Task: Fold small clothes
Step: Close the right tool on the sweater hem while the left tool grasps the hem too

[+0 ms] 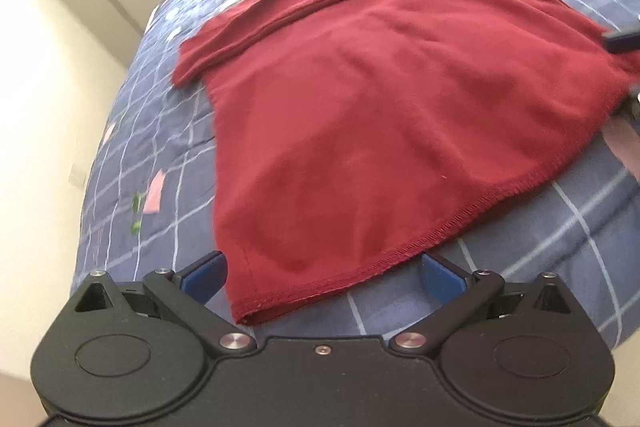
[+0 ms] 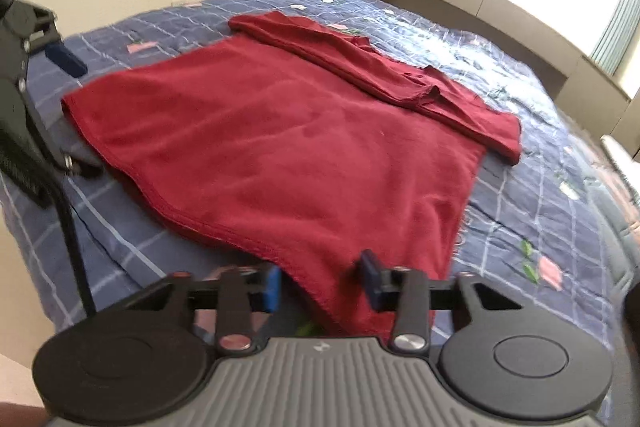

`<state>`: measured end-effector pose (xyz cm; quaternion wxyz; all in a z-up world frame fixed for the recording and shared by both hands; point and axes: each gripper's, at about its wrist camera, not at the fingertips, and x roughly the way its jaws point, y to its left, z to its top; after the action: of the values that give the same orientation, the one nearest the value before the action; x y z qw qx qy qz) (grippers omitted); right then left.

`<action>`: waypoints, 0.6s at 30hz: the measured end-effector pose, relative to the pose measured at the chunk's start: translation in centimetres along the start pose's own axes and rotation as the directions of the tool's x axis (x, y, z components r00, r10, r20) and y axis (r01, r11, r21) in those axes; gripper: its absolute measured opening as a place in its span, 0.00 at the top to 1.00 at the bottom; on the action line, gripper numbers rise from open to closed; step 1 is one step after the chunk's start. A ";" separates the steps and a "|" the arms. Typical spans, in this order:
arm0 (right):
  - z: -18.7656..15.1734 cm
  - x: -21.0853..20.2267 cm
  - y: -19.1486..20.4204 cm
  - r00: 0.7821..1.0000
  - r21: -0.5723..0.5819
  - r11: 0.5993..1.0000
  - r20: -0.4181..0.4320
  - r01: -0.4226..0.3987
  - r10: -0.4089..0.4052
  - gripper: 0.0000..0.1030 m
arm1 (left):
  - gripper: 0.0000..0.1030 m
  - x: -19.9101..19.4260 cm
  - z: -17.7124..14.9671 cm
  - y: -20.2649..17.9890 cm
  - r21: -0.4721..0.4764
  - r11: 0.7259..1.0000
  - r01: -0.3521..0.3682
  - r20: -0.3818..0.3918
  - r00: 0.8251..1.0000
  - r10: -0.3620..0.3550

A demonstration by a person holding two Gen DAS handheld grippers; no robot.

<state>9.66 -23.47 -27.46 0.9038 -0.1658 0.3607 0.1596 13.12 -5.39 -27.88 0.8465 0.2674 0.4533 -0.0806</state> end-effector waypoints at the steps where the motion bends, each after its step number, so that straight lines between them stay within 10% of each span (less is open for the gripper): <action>1: 0.3 -0.1 -0.5 1.000 0.050 0.998 -0.004 -0.025 0.025 0.72 | 0.01 -0.2 -0.1 -0.3 0.023 1.000 0.001 0.011 1.000 -0.001; 8: 2.4 -0.2 -4.7 0.993 0.330 0.937 0.026 -0.113 0.111 0.83 | 0.00 0.2 -0.4 -1.5 0.074 0.997 -0.017 0.039 0.999 0.014; 18: 3.5 -0.7 -5.8 0.991 0.352 0.926 0.045 -0.136 0.129 0.85 | 0.04 0.9 0.5 -0.6 0.041 0.998 -0.049 0.042 0.998 0.047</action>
<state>13.63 -27.29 -23.55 0.9097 0.0262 0.3846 0.1544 13.76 -6.07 -28.66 0.8516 0.2941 0.4273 -0.0753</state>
